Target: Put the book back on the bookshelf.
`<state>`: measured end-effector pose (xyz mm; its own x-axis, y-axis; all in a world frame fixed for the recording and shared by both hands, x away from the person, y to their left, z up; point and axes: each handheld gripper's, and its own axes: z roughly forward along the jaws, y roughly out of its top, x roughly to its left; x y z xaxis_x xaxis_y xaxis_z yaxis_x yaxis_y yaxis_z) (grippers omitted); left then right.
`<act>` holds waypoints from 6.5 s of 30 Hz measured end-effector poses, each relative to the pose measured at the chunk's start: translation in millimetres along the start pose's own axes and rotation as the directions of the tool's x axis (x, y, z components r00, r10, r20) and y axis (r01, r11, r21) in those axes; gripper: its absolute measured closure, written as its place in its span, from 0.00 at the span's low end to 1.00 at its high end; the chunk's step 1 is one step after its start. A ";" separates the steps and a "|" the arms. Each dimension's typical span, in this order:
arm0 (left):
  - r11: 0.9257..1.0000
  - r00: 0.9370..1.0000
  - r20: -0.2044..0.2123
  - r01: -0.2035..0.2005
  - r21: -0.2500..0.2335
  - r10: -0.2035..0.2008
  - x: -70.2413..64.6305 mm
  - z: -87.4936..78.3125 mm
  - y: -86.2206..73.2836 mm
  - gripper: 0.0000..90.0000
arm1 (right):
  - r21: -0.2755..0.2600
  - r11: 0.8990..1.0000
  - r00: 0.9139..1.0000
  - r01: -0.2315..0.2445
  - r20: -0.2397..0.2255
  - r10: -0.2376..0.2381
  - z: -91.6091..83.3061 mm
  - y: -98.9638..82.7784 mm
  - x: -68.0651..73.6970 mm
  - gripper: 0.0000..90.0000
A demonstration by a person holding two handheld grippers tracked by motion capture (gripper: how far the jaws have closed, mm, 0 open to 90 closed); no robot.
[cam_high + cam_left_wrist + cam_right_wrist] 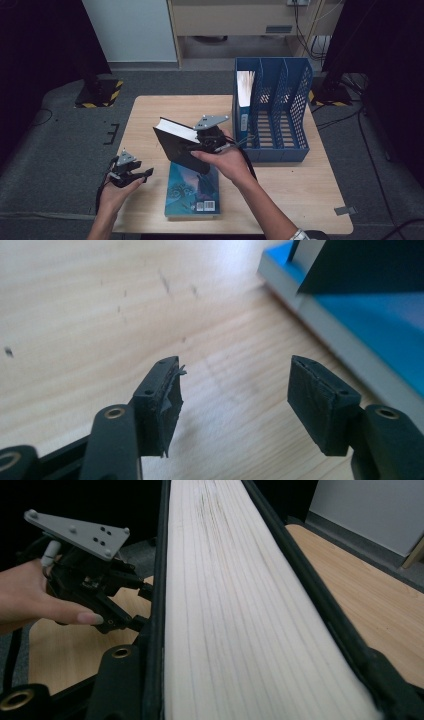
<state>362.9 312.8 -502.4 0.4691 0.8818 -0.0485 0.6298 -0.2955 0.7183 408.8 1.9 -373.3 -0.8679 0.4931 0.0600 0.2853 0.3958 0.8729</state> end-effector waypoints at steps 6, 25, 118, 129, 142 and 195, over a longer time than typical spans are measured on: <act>1.000 1.000 -0.002 -0.001 0.006 0.001 0.0 0.1 -1.4 0.41 | -0.005 1.000 1.000 -0.029 -0.001 0.029 0.0 -0.5 -1.3 0.52; 0.999 1.000 -0.012 0.010 0.049 -0.010 3.3 6.6 -6.4 0.26 | -0.013 0.992 0.992 -0.127 -0.002 0.127 -0.4 0.1 -12.5 0.54; 0.996 0.998 -0.018 -0.051 0.068 0.052 -1.1 21.7 -21.4 0.02 | -0.204 0.832 0.839 -0.516 0.076 0.539 -153.1 -70.3 -48.7 0.58; 0.996 0.998 -0.018 -0.050 0.067 0.052 -1.1 21.6 -21.5 0.02 | -0.257 0.804 0.812 -0.536 0.104 0.575 -188.3 -82.9 -57.2 0.58; 0.997 0.998 -0.018 -0.051 0.065 0.052 -1.1 21.6 -21.9 0.02 | -0.311 0.782 0.788 -0.541 0.139 0.600 -217.4 -87.6 -67.0 0.58; 0.997 0.998 -0.019 -0.052 0.064 0.053 -1.7 22.8 -21.6 0.01 | -0.455 0.725 0.665 -0.516 0.321 0.675 -267.6 -31.0 -181.9 0.58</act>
<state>362.6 309.3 -533.6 0.4902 0.8716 0.0031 0.6432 -0.3641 0.6736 448.9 -307.4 -281.7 -0.2539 0.8435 0.4733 0.4701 -0.3200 0.8225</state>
